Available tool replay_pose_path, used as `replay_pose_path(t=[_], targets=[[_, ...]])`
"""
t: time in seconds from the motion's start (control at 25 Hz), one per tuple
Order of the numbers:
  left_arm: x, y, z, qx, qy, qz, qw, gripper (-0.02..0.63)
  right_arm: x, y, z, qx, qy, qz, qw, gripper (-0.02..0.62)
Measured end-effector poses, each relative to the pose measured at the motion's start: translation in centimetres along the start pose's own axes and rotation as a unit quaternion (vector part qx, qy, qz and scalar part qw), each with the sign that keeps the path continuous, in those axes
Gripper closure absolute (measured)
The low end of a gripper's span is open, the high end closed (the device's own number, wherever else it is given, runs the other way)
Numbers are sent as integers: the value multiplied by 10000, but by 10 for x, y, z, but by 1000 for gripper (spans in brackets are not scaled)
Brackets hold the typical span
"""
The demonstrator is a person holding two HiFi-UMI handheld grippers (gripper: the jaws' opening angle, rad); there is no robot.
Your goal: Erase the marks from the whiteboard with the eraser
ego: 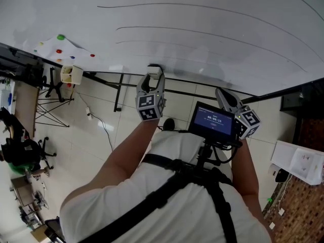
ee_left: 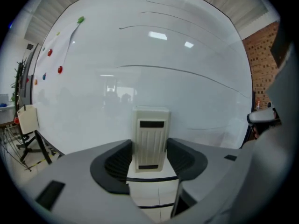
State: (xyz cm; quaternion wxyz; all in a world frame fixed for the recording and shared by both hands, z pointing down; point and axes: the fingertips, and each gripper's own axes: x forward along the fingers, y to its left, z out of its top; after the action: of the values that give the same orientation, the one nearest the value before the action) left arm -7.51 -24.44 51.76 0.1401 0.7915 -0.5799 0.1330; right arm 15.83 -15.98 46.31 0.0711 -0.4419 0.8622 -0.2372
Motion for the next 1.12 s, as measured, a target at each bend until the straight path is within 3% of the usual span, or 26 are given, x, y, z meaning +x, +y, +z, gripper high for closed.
replay_pose_path(t=[0.28, 0.36, 0.56, 0.68, 0.8, 1.0, 1.12], targets=[[4, 0, -3, -413, -11, 121, 9991, 342, -1, 1, -4, 22, 41, -28, 10000, 580], [7, -20, -6, -365, 53, -132, 9992, 342, -3, -4, -4, 27, 33, -78, 10000, 580], [13, -108, -8, 225, 95, -1301, 9912, 342, -4, -8, -2, 41, -6, -87, 10000, 580], [13, -118, -8, 308, 94, -1490, 9883, 341, -3, -5, -3, 27, -18, -48, 10000, 580], [13, -99, -11, 291, 168, -1312, 9908, 342, -5, -9, -3, 49, -28, -94, 9999, 580], [13, -28, -15, -182, 284, -412, 9986, 344, -6, -9, -3, 60, -46, -106, 9999, 580], [9, -4, -11, -246, 246, -138, 9993, 342, -5, -8, -4, 69, -36, -90, 9999, 580]])
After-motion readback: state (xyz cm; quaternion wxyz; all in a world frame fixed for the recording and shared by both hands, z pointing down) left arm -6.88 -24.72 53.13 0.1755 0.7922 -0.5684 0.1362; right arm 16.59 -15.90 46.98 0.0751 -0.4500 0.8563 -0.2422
